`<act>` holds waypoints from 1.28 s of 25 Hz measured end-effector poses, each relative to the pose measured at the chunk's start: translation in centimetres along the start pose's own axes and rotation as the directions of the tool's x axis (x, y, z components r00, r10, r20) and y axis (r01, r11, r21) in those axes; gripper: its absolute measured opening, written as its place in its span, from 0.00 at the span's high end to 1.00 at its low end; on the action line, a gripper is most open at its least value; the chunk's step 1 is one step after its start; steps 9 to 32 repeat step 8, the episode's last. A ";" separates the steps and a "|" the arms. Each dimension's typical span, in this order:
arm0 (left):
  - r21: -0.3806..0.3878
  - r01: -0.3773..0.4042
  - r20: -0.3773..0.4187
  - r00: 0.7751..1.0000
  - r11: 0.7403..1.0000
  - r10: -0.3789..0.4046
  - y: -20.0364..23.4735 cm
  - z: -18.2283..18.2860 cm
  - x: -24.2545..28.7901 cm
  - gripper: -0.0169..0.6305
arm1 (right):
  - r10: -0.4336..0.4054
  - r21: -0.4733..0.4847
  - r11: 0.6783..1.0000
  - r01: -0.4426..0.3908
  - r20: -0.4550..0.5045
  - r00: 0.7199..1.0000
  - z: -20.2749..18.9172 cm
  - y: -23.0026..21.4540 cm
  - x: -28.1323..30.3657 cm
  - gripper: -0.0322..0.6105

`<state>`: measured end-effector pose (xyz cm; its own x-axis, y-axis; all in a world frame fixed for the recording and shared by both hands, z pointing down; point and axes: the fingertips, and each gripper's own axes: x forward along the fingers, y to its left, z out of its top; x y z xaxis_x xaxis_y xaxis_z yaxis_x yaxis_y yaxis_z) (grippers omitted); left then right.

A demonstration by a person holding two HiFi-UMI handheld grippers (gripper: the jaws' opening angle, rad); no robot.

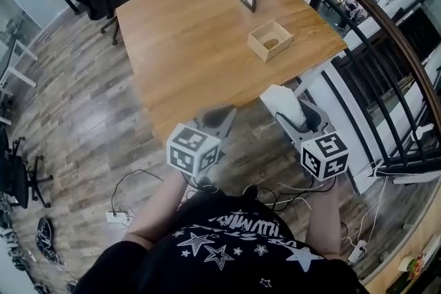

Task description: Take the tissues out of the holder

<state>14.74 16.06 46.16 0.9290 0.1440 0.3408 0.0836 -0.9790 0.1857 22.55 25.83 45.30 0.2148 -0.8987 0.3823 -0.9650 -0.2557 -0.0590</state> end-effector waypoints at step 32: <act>0.002 0.042 0.009 0.999 0.999 -0.042 4.6 0.4 -2.5 0.95 | -0.002 -0.039 0.999 0.001 -0.033 0.999 1.3 5.2 4.3 0.53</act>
